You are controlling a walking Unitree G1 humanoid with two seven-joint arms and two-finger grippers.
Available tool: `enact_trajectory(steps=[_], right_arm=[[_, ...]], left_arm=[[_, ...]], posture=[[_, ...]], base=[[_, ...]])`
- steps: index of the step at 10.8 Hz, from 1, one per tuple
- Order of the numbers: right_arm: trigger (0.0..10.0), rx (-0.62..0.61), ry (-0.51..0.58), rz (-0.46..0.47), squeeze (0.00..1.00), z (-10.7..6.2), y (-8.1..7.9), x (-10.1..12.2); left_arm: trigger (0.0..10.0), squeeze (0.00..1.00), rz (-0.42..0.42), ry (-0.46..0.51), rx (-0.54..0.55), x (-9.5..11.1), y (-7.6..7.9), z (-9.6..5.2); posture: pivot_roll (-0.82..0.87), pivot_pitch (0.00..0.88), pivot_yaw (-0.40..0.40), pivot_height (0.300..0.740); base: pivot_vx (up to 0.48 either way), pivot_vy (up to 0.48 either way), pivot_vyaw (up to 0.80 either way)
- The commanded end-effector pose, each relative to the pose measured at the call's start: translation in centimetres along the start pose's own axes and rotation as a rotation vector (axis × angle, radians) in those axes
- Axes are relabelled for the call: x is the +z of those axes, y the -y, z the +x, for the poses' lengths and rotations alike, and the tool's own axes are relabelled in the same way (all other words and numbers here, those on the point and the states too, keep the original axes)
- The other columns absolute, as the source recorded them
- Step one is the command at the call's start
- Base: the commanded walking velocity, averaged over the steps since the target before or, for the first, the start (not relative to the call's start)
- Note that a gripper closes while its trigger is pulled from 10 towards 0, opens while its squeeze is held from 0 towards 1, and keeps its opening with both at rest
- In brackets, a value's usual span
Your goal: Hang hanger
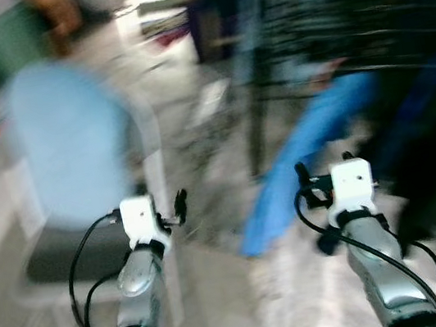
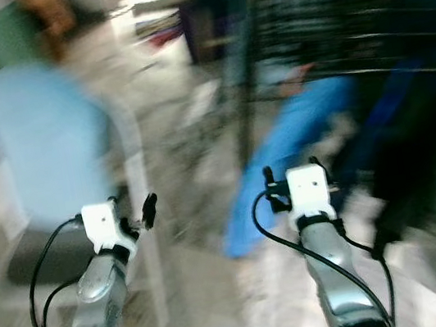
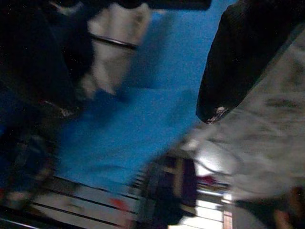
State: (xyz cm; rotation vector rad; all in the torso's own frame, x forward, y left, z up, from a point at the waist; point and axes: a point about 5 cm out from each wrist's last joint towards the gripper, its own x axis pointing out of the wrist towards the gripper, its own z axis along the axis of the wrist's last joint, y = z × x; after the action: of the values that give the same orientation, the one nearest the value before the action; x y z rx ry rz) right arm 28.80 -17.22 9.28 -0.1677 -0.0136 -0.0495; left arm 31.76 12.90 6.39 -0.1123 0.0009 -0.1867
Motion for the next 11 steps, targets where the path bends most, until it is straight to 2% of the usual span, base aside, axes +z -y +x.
enact_trajectory(steps=[1,3,6,9,11], right_arm=[[10.0,-0.02,0.012,0.01,0.0,0.01,0.4,0.24],[10.0,-0.027,0.003,0.012,0.0,-0.1,0.42,-0.02],[10.0,-0.032,0.0,0.018,0.0,-0.15,0.43,-0.05],[10.0,-0.024,-0.01,0.014,0.0,-0.15,0.47,-0.17],[10.0,0.024,-0.015,0.039,0.0,0.38,-0.45,0.14]], left_arm=[[10.0,0.0,0.015,-0.024,-0.033,-0.26,0.42,0.17],[10.0,0.0,0.015,-0.005,-0.046,0.32,0.71,0.73],[10.0,0.0,0.015,-0.029,-0.051,-0.28,0.71,0.42],[10.0,0.0,0.006,-0.034,-0.041,-0.44,0.7,0.39],[10.0,0.0,0.014,-0.04,-0.036,-0.57,0.51,0.27]], posture=[[-0.17,0.102,0.003,0.74],[-0.17,0.103,0.01,0.74],[-0.17,0.107,0.009,0.74],[-0.17,0.11,0.003,0.74],[-0.17,0.113,0.009,0.74]], base=[[0.364,0.0,0.0],[0.384,0.0,0.0],[0.353,0.0,0.0],[0.0,0.0,0.0],[0.0,0.0,0.0]])
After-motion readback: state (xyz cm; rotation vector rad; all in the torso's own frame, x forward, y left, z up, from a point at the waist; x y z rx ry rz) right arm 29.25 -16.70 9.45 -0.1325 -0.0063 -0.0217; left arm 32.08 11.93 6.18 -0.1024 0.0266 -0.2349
